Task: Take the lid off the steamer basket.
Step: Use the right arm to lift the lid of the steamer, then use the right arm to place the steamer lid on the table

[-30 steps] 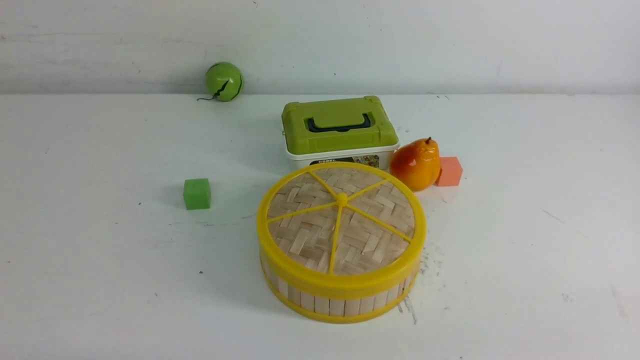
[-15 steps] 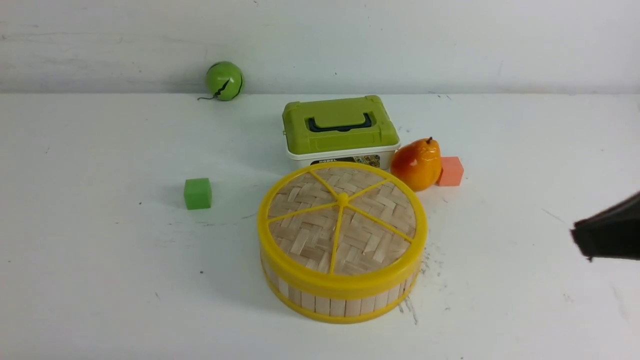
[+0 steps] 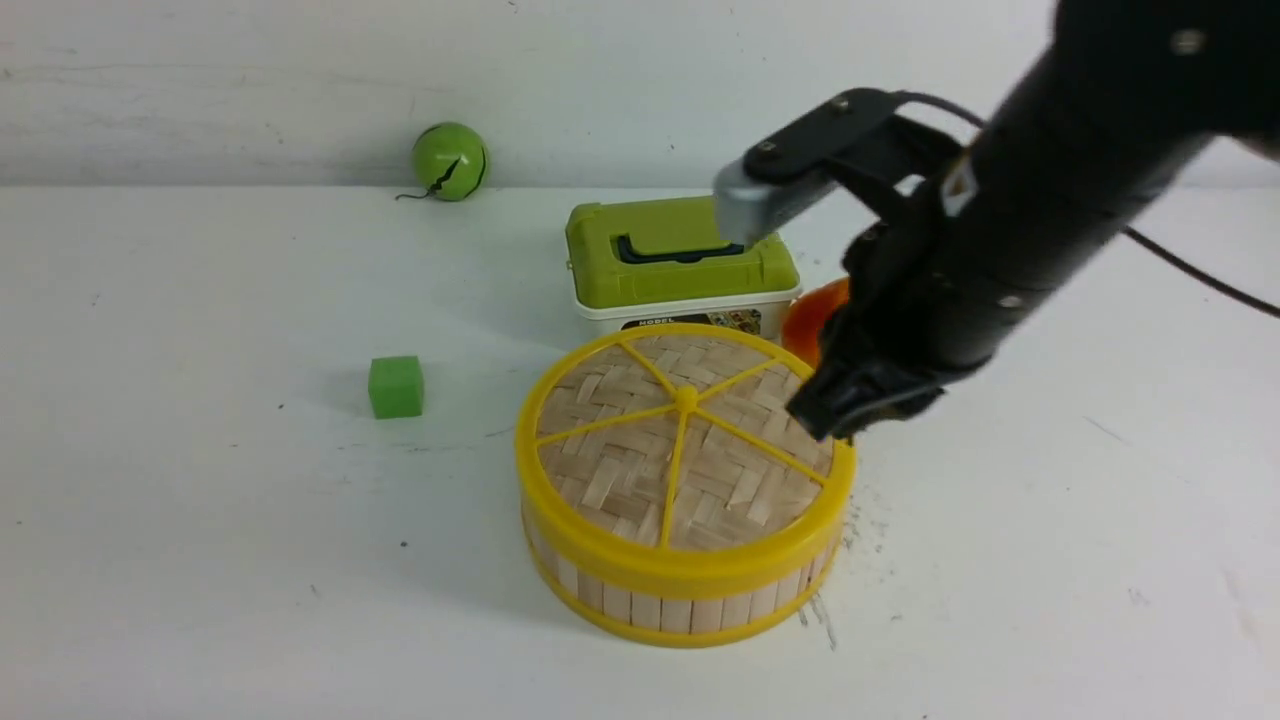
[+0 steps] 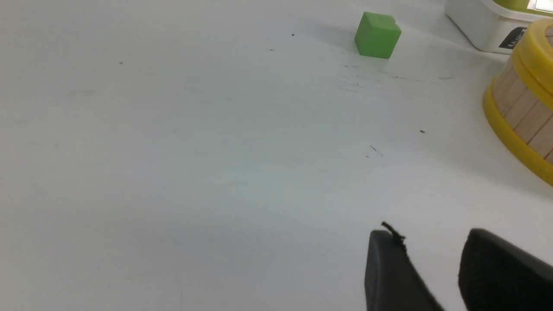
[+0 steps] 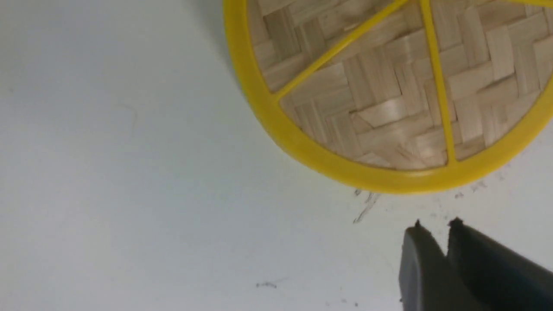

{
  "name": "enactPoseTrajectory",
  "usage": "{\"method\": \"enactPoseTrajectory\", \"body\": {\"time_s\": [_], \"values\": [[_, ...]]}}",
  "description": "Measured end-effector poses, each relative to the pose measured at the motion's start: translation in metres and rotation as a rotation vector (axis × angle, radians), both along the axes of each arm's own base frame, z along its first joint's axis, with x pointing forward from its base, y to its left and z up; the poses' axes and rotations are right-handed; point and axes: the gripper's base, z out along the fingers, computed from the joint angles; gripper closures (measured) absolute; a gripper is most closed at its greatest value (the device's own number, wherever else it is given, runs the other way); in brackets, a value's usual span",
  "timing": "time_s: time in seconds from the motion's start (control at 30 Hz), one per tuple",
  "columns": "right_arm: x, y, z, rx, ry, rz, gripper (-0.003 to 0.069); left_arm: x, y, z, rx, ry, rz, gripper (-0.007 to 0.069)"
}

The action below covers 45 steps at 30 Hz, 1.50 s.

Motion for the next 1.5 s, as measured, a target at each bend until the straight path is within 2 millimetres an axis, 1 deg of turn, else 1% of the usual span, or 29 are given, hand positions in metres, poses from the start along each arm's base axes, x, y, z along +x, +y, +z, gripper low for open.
{"method": "enactPoseTrajectory", "body": {"time_s": [0.03, 0.07, 0.1, 0.2, 0.23, 0.3, 0.37, 0.57, 0.63, 0.7, 0.73, 0.77, 0.8, 0.83, 0.9, 0.97, 1.0, 1.03, 1.07, 1.1, 1.17, 1.27, 1.3, 1.33, 1.37, 1.4, 1.43, 1.47, 1.5], "values": [[0.005, 0.003, -0.003, -0.001, 0.005, -0.006, 0.0529, 0.000, 0.000, 0.000, 0.000, 0.000, 0.000, 0.0385], [0.014, 0.009, -0.009, -0.005, 0.015, -0.012, 0.0491, 0.000, 0.000, 0.000, 0.000, 0.000, 0.000, 0.0385], [0.028, 0.018, -0.015, 0.004, 0.016, -0.029, 0.0425, 0.000, 0.000, 0.000, 0.000, 0.000, 0.000, 0.0385], [0.050, 0.033, -0.027, 0.016, 0.015, -0.053, 0.0312, 0.000, 0.000, 0.000, 0.000, 0.000, 0.000, 0.0385], [0.051, 0.034, -0.027, 0.018, 0.010, -0.055, 0.0306, 0.000, 0.000, 0.000, 0.000, 0.000, 0.000, 0.0385], [0.068, 0.044, -0.039, 0.019, 0.005, -0.069, 0.0251, 0.000, 0.000, 0.000, 0.000, 0.000, 0.000, 0.0385], [0.079, 0.051, -0.051, 0.015, 0.004, -0.078, 0.0239, 0.000, 0.000, 0.000, 0.000, 0.000, 0.000, 0.0385], [0.098, 0.060, -0.072, 0.008, -0.015, -0.101, 0.0272, 0.000, 0.000, 0.000, 0.000, 0.000, 0.000, 0.0385], [0.103, 0.062, -0.080, 0.000, -0.012, -0.130, 0.0330, 0.000, 0.000, 0.000, 0.000, 0.000, 0.000, 0.0385], [0.103, 0.062, -0.082, 0.001, -0.005, -0.143, 0.0381, 0.000, 0.000, 0.000, 0.000, 0.000, 0.000, 0.0385], [0.103, 0.063, -0.082, 0.002, -0.003, -0.147, 0.0430, 0.000, 0.000, 0.000, 0.000, 0.000, 0.000, 0.0385], [0.102, 0.063, -0.082, 0.001, -0.003, -0.146, 0.0440, 0.000, 0.000, 0.000, 0.000, 0.000, 0.000, 0.0385], [0.102, 0.063, -0.082, -0.001, 0.000, -0.147, 0.0487, 0.000, 0.000, 0.000, 0.000, 0.000, 0.000, 0.0385], [0.101, 0.063, -0.078, 0.002, -0.003, -0.146, 0.0556, 0.000, 0.000, 0.000, 0.000, 0.000, 0.000, 0.0385], [0.099, 0.062, -0.072, 0.001, -0.003, -0.145, 0.0557, 0.000, 0.000, 0.000, 0.000, 0.000, 0.000, 0.0385], [0.094, 0.058, -0.056, -0.004, -0.010, -0.143, 0.0555, 0.000, 0.000, 0.000, 0.000, 0.000, 0.000, 0.0385], [0.093, 0.057, -0.054, -0.003, -0.011, -0.143, 0.0555, 0.000, 0.000, 0.000, 0.000, 0.000, 0.000, 0.0385], [0.086, 0.052, -0.035, 0.003, -0.032, -0.142, 0.0555, 0.000, 0.000, 0.000, 0.000, 0.000, 0.000, 0.0385], [0.083, 0.049, -0.026, 0.002, -0.042, -0.142, 0.0555, 0.000, 0.000, 0.000, 0.000, 0.000, 0.000, 0.0385], [0.074, 0.042, -0.006, 0.006, -0.069, -0.143, 0.0555, 0.000, 0.000, 0.000, 0.000, 0.000, 0.000, 0.0385], [0.062, 0.028, 0.024, 0.013, -0.121, -0.152, 0.0555, 0.000, 0.000, 0.000, 0.000, 0.000, 0.000, 0.0385], [0.052, -0.009, 0.064, 0.001, -0.223, -0.220, 0.0555, 0.000, 0.000, 0.000, 0.000, 0.000, 0.000, 0.0385], [0.052, -0.012, 0.066, 0.001, -0.228, -0.225, 0.0555, 0.000, 0.000, 0.000, 0.000, 0.000, 0.000, 0.0385], [0.053, -0.034, 0.078, 0.001, -0.258, -0.278, 0.0555, 0.000, 0.000, 0.000, 0.000, 0.000, 0.000, 0.0385], [0.054, -0.045, 0.081, 0.001, -0.265, -0.305, 0.0555, 0.000, 0.000, 0.000, 0.000, 0.000, 0.000, 0.0385], [0.055, -0.062, 0.081, -0.007, -0.261, -0.345, 0.0555, 0.000, 0.000, 0.000, 0.000, 0.000, 0.000, 0.0385], [0.055, -0.072, 0.080, -0.013, -0.254, -0.371, 0.0555, 0.000, 0.000, 0.000, 0.000, 0.000, 0.000, 0.0385], [0.056, -0.077, 0.080, -0.015, -0.250, -0.384, 0.0555, 0.000, 0.000, 0.000, 0.000, 0.000, 0.000, 0.0385], [0.056, -0.096, 0.068, -0.039, -0.205, -0.429, 0.0555, 0.000, 0.000, 0.000, 0.000, 0.000, 0.000, 0.0385]]}}
